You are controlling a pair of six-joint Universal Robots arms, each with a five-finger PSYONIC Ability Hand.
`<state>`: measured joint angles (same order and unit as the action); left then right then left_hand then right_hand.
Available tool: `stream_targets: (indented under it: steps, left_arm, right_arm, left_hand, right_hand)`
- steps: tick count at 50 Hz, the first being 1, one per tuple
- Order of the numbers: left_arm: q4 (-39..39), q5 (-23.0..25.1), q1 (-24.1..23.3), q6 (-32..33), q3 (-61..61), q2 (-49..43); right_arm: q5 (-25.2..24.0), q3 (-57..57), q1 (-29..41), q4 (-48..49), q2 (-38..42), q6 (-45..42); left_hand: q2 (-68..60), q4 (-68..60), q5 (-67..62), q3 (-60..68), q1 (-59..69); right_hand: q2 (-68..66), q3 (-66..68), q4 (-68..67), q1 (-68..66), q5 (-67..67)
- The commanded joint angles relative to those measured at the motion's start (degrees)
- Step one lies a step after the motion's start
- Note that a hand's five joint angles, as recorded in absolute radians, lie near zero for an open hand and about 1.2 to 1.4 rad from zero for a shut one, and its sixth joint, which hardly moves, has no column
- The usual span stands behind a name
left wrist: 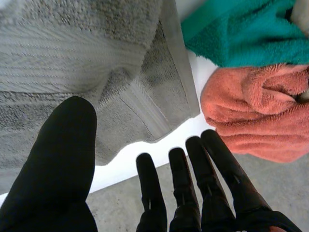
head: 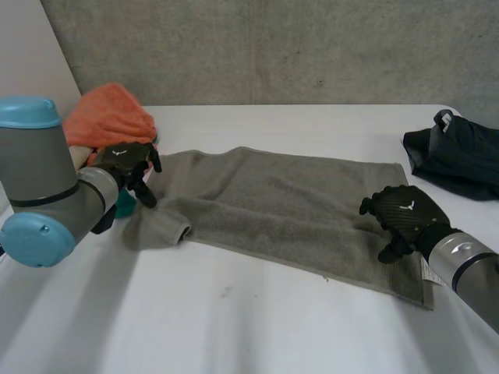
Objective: Fold the laundry.
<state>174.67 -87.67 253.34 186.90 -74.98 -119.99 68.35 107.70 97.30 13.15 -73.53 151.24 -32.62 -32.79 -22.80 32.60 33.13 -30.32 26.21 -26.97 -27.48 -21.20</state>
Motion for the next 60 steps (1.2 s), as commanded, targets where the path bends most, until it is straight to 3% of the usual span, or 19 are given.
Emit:
stream_targets:
  steps: [1, 4, 7, 14, 22, 30, 38, 47, 53, 57, 58, 60]
  left_arm:
    - [-2.23, -0.22, 0.14, 0.04, -3.67, 4.14]
    - [-2.15, -0.31, -0.65, 0.30, -6.84, 6.51]
    - [-1.18, -0.48, -2.93, 0.39, -11.23, 9.59]
    - [4.35, -3.29, -9.35, 3.11, -18.62, 11.10]
    - [10.77, -10.15, -10.67, 8.83, -17.31, 5.30]
    - [11.65, -11.38, -10.50, 9.71, -13.18, -0.42]
    - [12.27, -11.47, -9.80, 10.41, -9.75, -3.67]
    - [12.44, -12.35, -7.95, 10.59, -8.52, -4.64]
    - [12.36, -12.00, -6.81, 9.89, -8.78, -3.76]
    - [11.92, -11.73, -6.02, 9.27, -8.87, -3.06]
    - [11.74, -11.56, -5.84, 9.09, -8.87, -2.88]
    - [11.39, -11.21, -5.67, 8.83, -8.87, -2.71]
  right_arm:
    - [1.78, -0.91, -0.54, -4.52, -4.42, 4.05]
    - [3.98, -1.09, -0.45, -8.12, -6.27, 6.52]
    - [7.75, -0.91, 0.08, -14.27, -9.08, 9.60]
    - [14.79, 1.98, 2.36, -23.51, -12.08, 15.49]
    - [20.59, 8.22, 6.58, -14.13, -10.76, 15.23]
    - [22.09, 13.50, 7.11, -2.52, -6.90, 5.75]
    - [21.04, 14.56, 5.88, 8.12, -2.59, 3.45]
    - [20.95, 13.16, 5.09, 13.04, 0.40, 1.26]
    - [20.95, 11.48, 5.09, 13.57, 2.16, 0.29]
    - [20.95, 10.60, 4.74, 13.92, 2.51, 0.20]
    - [20.60, 9.91, 4.30, 14.36, 2.86, 0.29]
    - [20.33, 9.46, 4.03, 14.36, 2.95, 0.37]
  left_hand:
    - [-27.51, -27.34, -27.33, 27.53, 27.00]
    - [-27.55, -27.39, -27.37, 27.57, 27.04]
    - [-16.99, -16.82, -16.81, 17.01, 16.48]
    - [-3.52, -3.35, -3.34, 3.54, 3.01]
    - [8.10, 8.27, 8.28, -8.08, -8.61]
    - [10.29, 10.46, 10.48, -10.28, -10.81]
    - [0.55, 0.72, 0.73, -0.54, -1.07]
    - [-34.23, -34.06, -34.05, 34.25, 33.72]
    - [-43.19, -43.02, -43.01, 43.20, 42.67]
    - [-47.38, -47.21, -47.20, 47.40, 46.87]
    - [-47.38, -47.21, -47.20, 47.40, 46.87]
    - [-47.38, -47.21, -47.20, 47.40, 46.87]
  right_hand:
    - [3.64, 0.46, 0.29, 0.80, 4.52]
    - [4.33, -0.23, 0.98, 1.49, 5.21]
    - [10.89, -6.78, 7.54, 8.05, 11.77]
    - [12.41, -8.30, 9.06, 9.57, 13.29]
    - [12.25, -8.14, 8.90, 9.41, 13.13]
    - [10.06, -5.95, 6.71, 7.21, 10.94]
    - [0.31, 3.79, -3.04, -2.53, 1.19]
    - [-7.60, 11.71, -10.96, -10.45, -6.72]
    - [-12.31, 16.42, -15.66, -15.15, -11.43]
    - [-25.74, 29.85, -29.09, -28.58, -24.86]
    - [-41.76, 45.87, -45.11, -44.60, -40.88]
    - [-49.66, 53.77, -53.01, -52.50, -48.78]
